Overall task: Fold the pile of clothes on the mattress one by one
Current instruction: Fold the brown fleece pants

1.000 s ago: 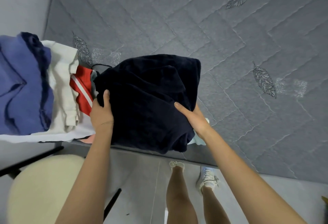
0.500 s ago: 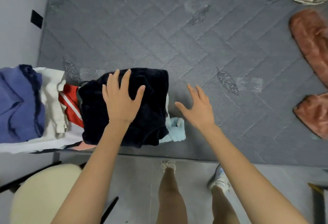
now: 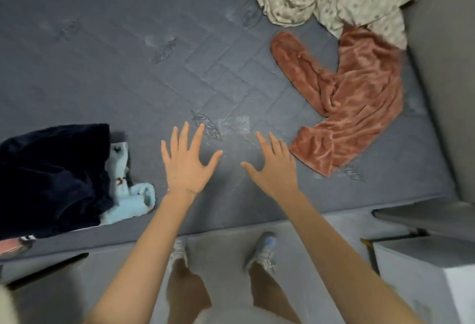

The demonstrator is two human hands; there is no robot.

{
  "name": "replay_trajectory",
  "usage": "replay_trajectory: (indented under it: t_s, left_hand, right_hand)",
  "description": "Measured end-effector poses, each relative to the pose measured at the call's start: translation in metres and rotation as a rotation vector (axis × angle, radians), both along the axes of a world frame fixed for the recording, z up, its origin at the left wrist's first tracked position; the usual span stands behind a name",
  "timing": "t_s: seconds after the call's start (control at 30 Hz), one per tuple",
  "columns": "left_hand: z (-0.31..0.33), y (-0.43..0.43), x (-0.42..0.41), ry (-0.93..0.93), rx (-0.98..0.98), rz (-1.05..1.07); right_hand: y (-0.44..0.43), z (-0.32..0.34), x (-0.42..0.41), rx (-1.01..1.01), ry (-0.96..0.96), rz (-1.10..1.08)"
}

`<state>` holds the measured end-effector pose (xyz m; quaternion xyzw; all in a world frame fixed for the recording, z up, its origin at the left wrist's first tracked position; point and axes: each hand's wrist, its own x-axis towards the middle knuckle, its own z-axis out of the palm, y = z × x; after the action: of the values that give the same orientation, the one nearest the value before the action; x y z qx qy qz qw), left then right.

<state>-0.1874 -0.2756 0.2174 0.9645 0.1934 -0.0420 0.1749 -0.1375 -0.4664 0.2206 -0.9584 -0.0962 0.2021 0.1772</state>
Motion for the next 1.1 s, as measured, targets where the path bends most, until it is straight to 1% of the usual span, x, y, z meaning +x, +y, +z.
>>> replay_trajectory:
  t_s: [0.13,0.3,0.43,0.5,0.6,0.77,0.9,1.1]
  left_hand:
    - [-0.007,-0.089,0.026,0.021,-0.067,-0.050]
    - [-0.025,-0.147,0.066,0.074,-0.045,-0.160]
    - [-0.039,-0.167,0.102,0.085,-0.039,-0.209]
    - [-0.047,-0.176,0.122,0.112,-0.057,-0.233]
    - [-0.059,-0.189,0.151,0.201,-0.032,-0.294]
    - [-0.073,-0.210,0.187,0.232,-0.092,-0.294]
    - [-0.089,-0.228,0.209,0.276,-0.115,-0.272]
    - [-0.115,-0.268,0.257,0.263,-0.108,-0.253]
  right_hand:
    - [-0.091,0.000,0.018,-0.067,-0.005,-0.067]
    - [-0.166,-0.011,0.046,-0.103,0.023,-0.169]
    - [-0.197,-0.018,0.073,-0.128,0.029,-0.223]
    - [-0.210,-0.022,0.086,-0.153,0.075,-0.237]
    - [-0.231,-0.026,0.102,-0.183,0.162,-0.311]
    - [-0.267,-0.034,0.128,-0.208,0.193,-0.359]
    - [-0.286,-0.047,0.151,-0.167,0.210,-0.407]
    - [-0.330,-0.073,0.214,-0.085,0.173,-0.453]
